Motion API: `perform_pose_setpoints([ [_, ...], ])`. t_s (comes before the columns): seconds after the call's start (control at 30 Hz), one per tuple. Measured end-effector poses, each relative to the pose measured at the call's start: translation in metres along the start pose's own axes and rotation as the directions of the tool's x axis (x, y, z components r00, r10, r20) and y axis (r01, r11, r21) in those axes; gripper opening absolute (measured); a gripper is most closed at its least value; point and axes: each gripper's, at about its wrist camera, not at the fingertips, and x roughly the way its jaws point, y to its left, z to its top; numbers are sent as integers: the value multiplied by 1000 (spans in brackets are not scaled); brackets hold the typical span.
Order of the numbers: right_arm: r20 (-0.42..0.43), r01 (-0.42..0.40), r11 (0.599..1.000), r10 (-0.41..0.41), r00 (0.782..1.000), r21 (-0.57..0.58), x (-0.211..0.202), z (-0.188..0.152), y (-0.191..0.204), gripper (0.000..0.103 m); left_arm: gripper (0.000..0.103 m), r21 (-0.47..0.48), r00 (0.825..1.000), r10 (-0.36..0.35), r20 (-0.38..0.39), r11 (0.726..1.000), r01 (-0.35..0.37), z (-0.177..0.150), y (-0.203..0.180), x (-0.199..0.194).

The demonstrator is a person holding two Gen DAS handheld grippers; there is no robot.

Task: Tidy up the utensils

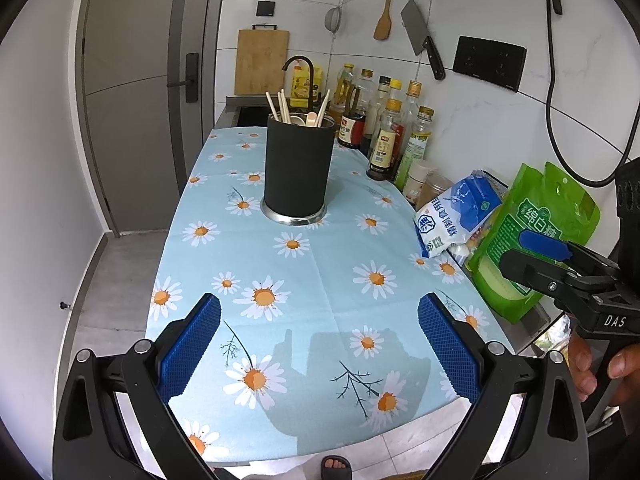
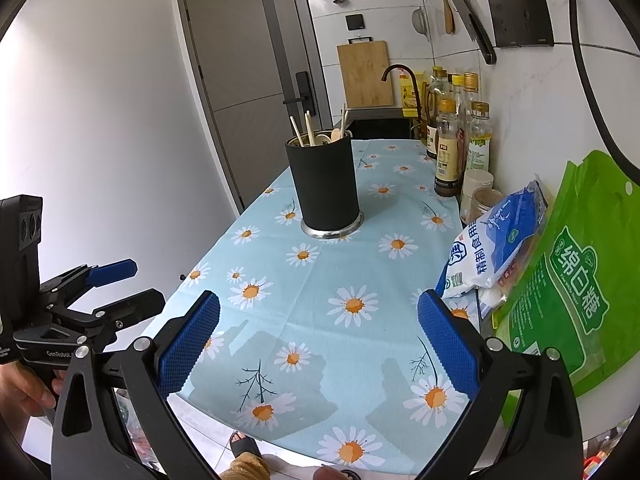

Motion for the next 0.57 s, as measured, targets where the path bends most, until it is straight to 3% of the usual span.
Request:
perform_pose_setpoints([
  [0.57, -10, -8, 1000, 8, 1000, 6, 3, 2, -2, 98, 96, 14, 1000, 11, -1, 1000, -11, 2, -4, 0],
])
